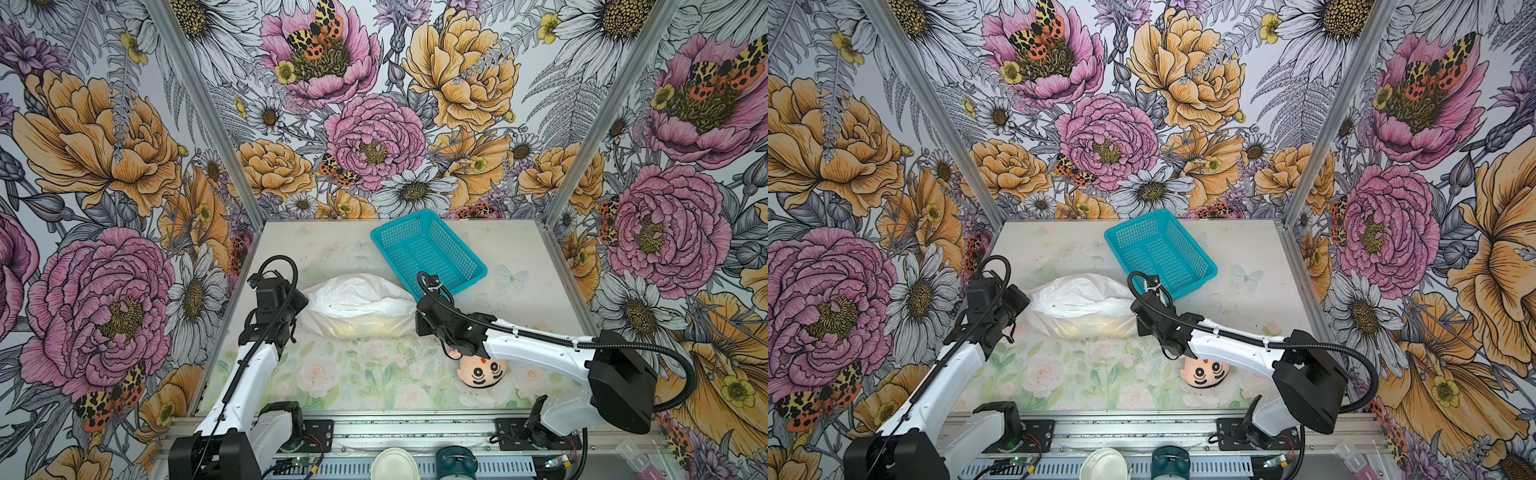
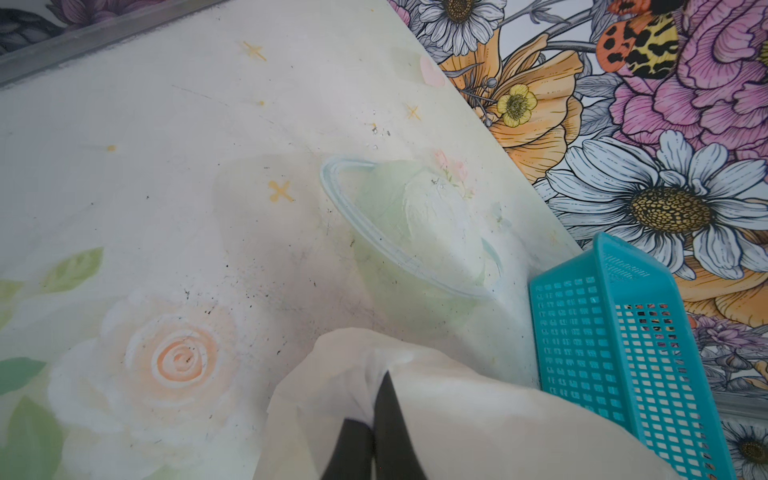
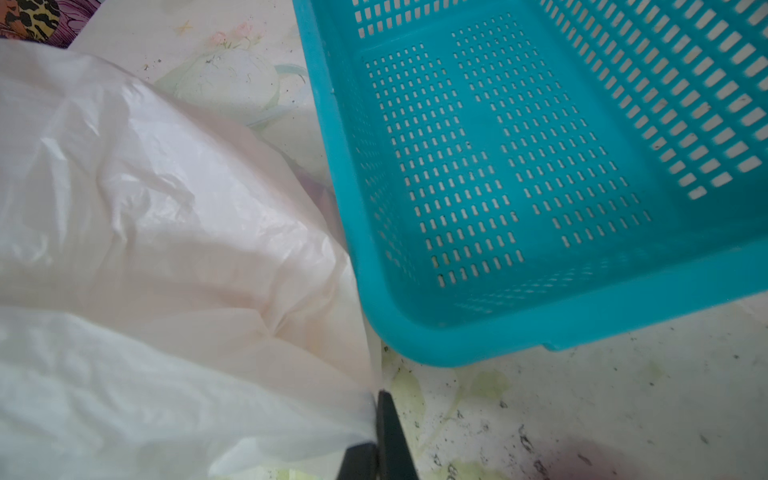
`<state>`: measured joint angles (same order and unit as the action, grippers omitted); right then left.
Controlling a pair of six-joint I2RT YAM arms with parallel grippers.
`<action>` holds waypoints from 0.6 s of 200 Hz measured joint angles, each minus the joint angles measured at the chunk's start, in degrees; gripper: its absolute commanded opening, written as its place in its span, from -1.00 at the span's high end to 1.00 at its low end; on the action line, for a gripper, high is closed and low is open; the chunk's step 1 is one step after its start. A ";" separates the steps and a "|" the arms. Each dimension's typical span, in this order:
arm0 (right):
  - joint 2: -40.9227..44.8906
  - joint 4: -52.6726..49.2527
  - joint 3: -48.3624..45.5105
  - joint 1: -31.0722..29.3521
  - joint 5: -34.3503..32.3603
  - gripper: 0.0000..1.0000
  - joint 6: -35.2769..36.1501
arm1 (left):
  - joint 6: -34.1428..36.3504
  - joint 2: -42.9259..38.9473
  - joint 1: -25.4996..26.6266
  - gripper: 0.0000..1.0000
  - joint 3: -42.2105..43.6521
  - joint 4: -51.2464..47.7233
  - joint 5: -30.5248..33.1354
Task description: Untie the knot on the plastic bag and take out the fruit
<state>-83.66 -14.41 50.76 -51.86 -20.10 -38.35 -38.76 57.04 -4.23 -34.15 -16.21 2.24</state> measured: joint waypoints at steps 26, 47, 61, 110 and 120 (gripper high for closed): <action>0.61 1.22 -1.42 1.84 2.12 1.00 -1.05 | -1.01 1.27 -2.80 1.00 1.33 0.55 -2.91; 0.85 1.99 -2.29 2.91 3.72 1.00 -1.75 | -1.66 2.73 -4.22 1.00 1.92 1.33 -5.01; 0.94 2.43 -2.62 3.50 4.55 1.00 -2.12 | -1.86 3.23 -4.50 1.00 1.95 1.62 -5.84; 1.14 4.00 -3.67 5.99 7.63 1.00 -3.82 | -1.88 3.39 -5.14 1.00 1.95 2.69 -7.52; 1.16 4.37 -4.15 6.84 8.57 1.00 -4.24 | -1.88 3.48 -5.31 1.00 1.95 2.73 -8.07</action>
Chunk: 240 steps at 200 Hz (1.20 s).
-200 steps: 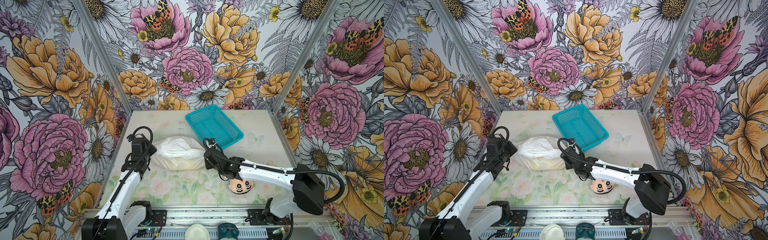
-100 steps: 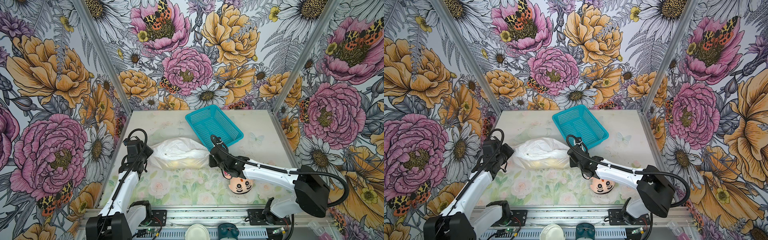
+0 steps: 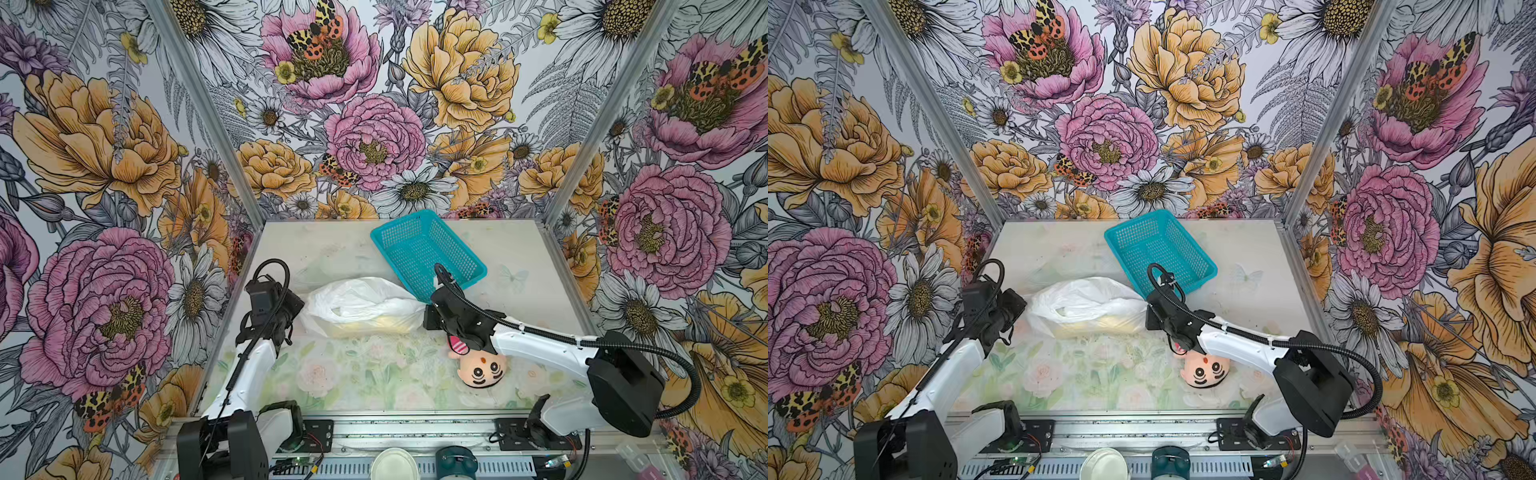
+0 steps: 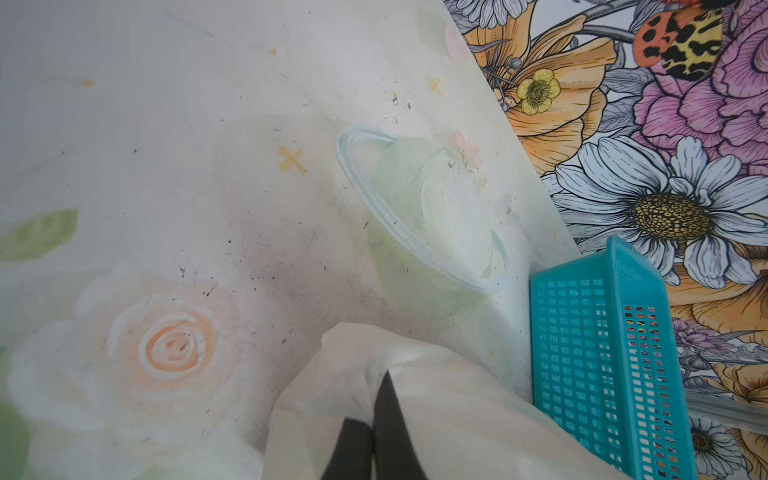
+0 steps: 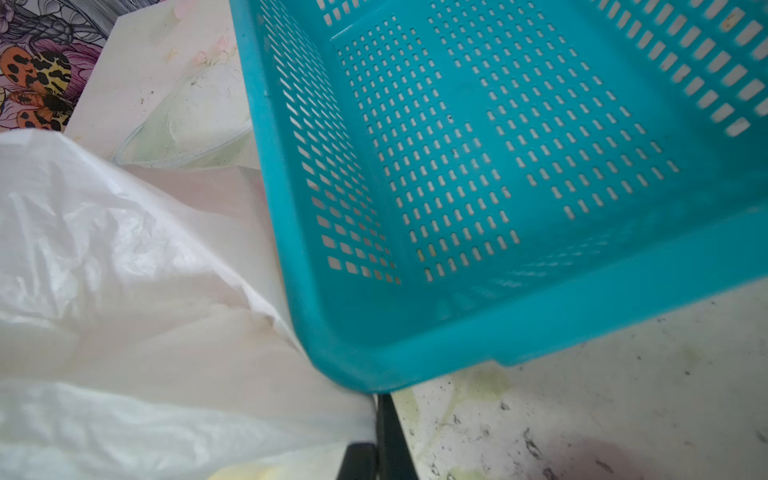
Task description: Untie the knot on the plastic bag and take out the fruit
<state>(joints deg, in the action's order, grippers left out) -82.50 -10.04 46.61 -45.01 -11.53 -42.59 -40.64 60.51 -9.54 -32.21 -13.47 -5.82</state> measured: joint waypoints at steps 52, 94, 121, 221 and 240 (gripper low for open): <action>0.02 2.19 -1.70 2.36 3.28 1.00 -1.55 | -1.16 2.89 -1.99 1.00 0.22 0.83 -3.39; 0.33 3.37 -2.54 3.50 5.22 1.00 -2.45 | -1.64 3.45 -3.34 1.00 0.98 1.70 -5.79; 0.42 3.39 -2.60 3.50 5.44 1.00 -2.43 | -1.62 3.45 -3.32 1.00 0.98 2.27 -5.90; 8.26 2.14 -3.54 1.25 0.83 -0.40 1.36 | -0.20 4.61 -0.35 0.02 -0.83 3.43 -5.14; 11.41 2.19 -3.56 -2.64 -2.45 -0.56 3.82 | 0.39 4.13 -0.15 -0.33 -0.92 3.26 -4.76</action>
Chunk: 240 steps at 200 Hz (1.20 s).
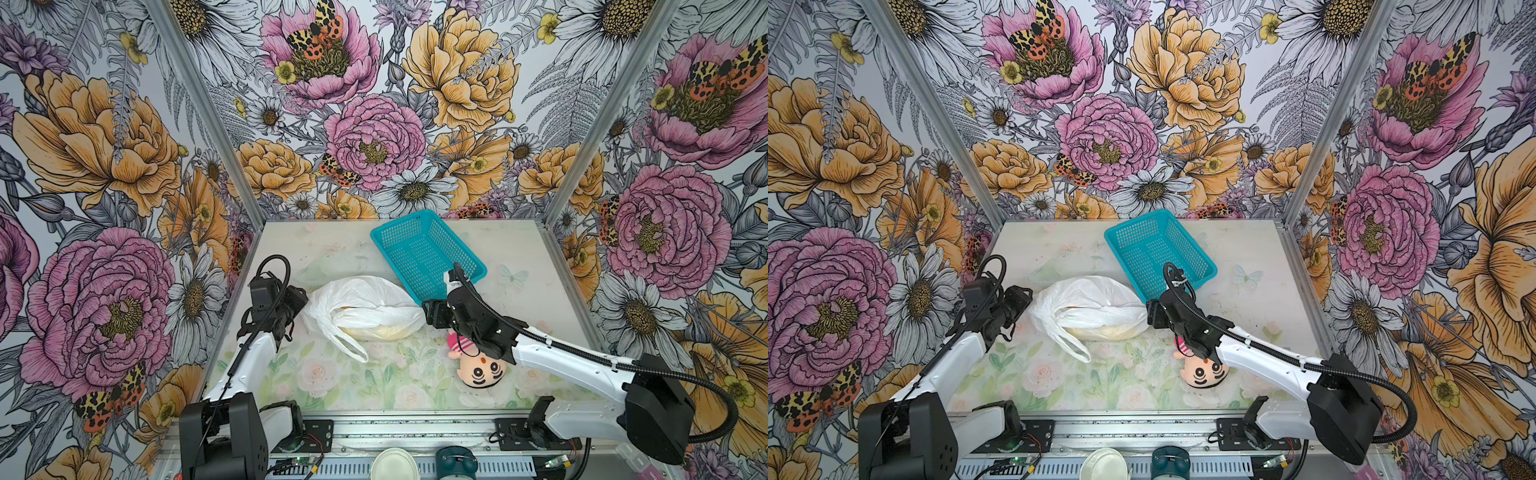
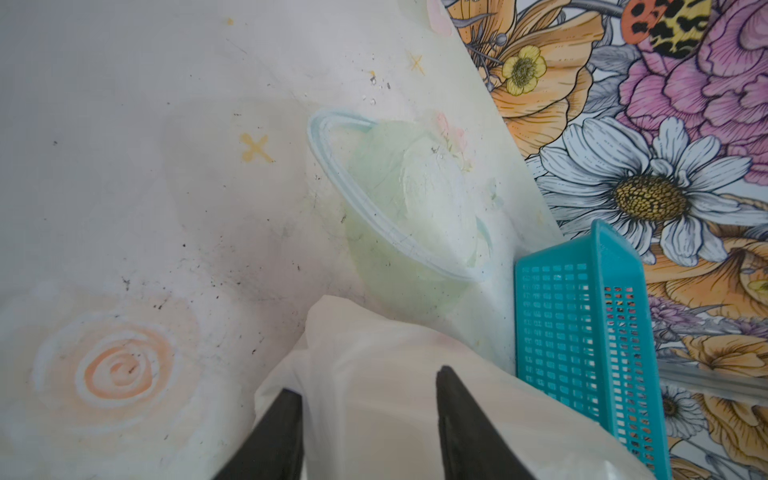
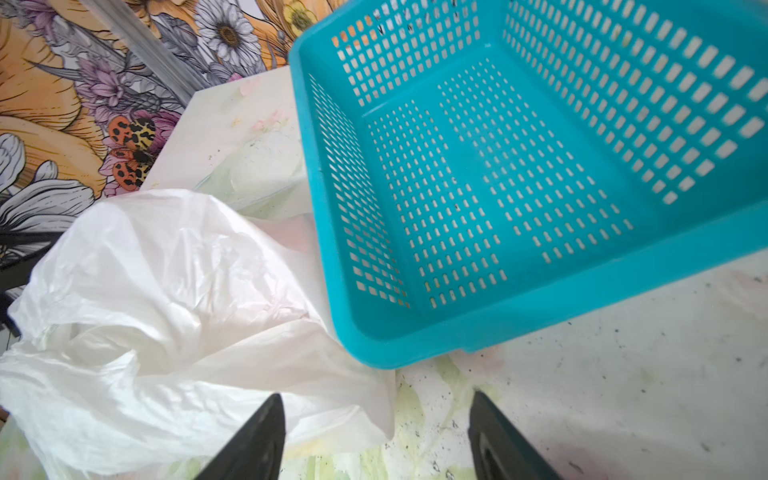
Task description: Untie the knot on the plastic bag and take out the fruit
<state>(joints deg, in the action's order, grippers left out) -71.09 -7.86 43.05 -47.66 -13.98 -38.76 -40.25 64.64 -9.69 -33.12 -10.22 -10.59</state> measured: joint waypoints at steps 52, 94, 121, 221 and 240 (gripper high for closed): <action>0.02 -1.97 5.81 -13.73 -8.61 -0.66 12.20 | 0.17 -11.39 1.36 -0.84 0.09 -1.81 4.52; -11.13 -5.35 18.69 -21.59 -13.22 -0.78 22.47 | 0.24 -24.90 3.26 -0.95 2.14 -2.16 9.18; -20.50 -9.64 26.56 -23.69 -15.69 -0.84 26.25 | 0.76 -31.93 4.57 -0.98 3.58 -2.40 11.76; -32.85 -20.22 39.45 -18.34 -23.37 1.00 25.22 | 1.64 -36.06 8.59 -0.97 3.78 -4.96 15.37; -30.62 -20.72 38.75 -17.88 -22.93 1.00 22.71 | 1.07 -34.62 13.64 -0.93 -0.22 -11.26 17.09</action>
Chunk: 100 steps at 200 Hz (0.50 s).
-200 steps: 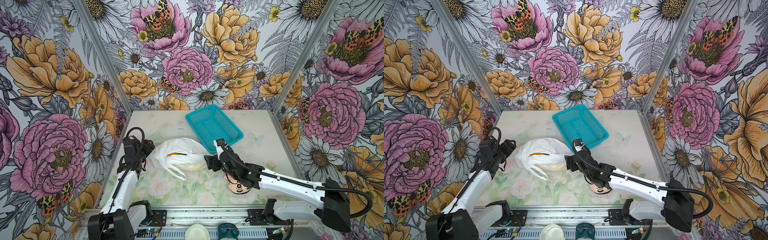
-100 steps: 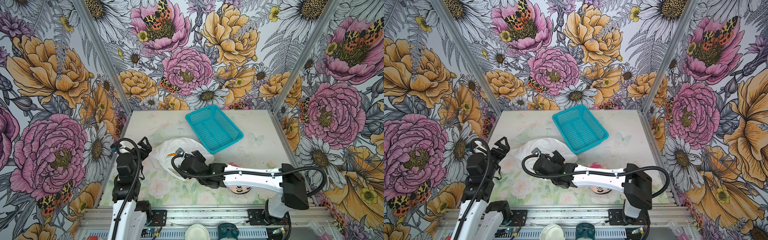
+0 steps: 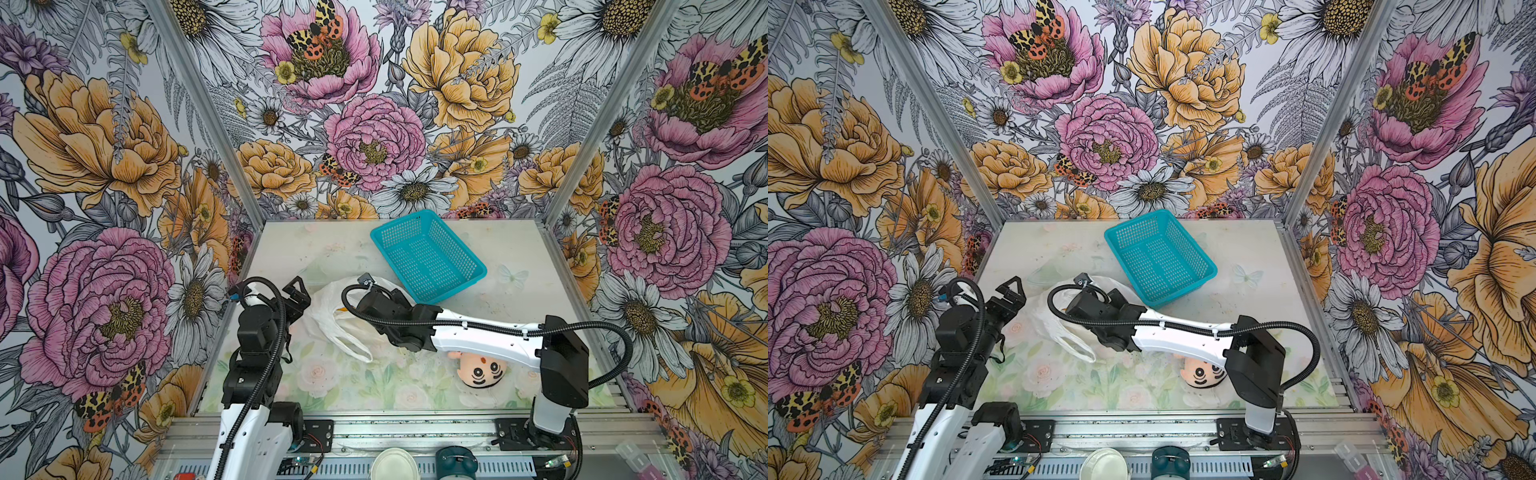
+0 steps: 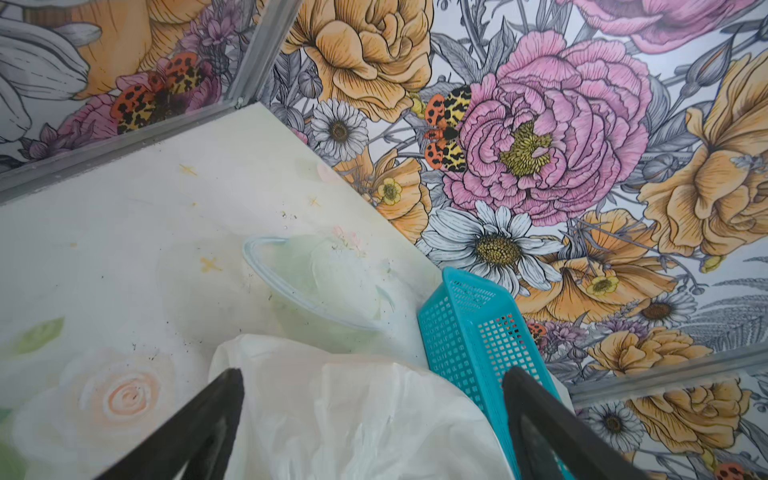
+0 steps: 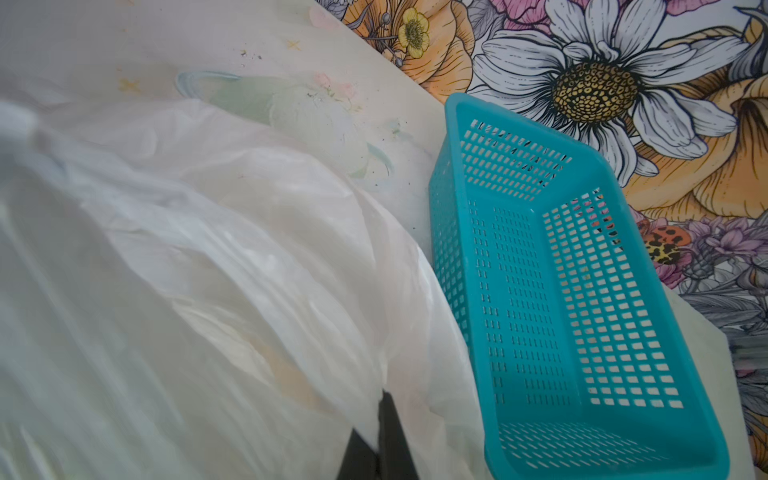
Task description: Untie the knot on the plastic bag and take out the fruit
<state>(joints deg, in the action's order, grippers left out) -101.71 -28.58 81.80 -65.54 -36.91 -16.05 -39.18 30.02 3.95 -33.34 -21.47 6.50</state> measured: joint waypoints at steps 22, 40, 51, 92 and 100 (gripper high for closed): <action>4.68 -0.37 -1.31 -0.17 3.21 1.00 -3.98 | -0.46 -0.39 10.29 -0.88 -1.79 -4.66 3.23; 9.33 -0.37 -3.15 0.13 7.37 1.00 -8.04 | -0.35 -1.16 19.17 -0.85 -2.03 -10.10 8.04; 12.09 -0.33 -4.57 0.87 10.75 1.00 -11.10 | -0.35 -0.85 23.63 -0.86 -2.60 -13.77 11.50; 19.15 0.83 -10.12 8.90 23.34 1.00 -20.22 | -1.46 2.01 37.70 -0.92 -4.72 -21.03 22.86; 20.11 1.33 -11.32 10.32 25.09 1.00 -21.20 | -1.31 3.89 39.26 -0.92 -5.55 -21.59 24.52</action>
<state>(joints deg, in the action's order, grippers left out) -81.60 -27.24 70.48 -55.22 -11.81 -37.26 -40.49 33.91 43.20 -38.89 -43.07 31.03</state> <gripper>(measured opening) 0.049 0.955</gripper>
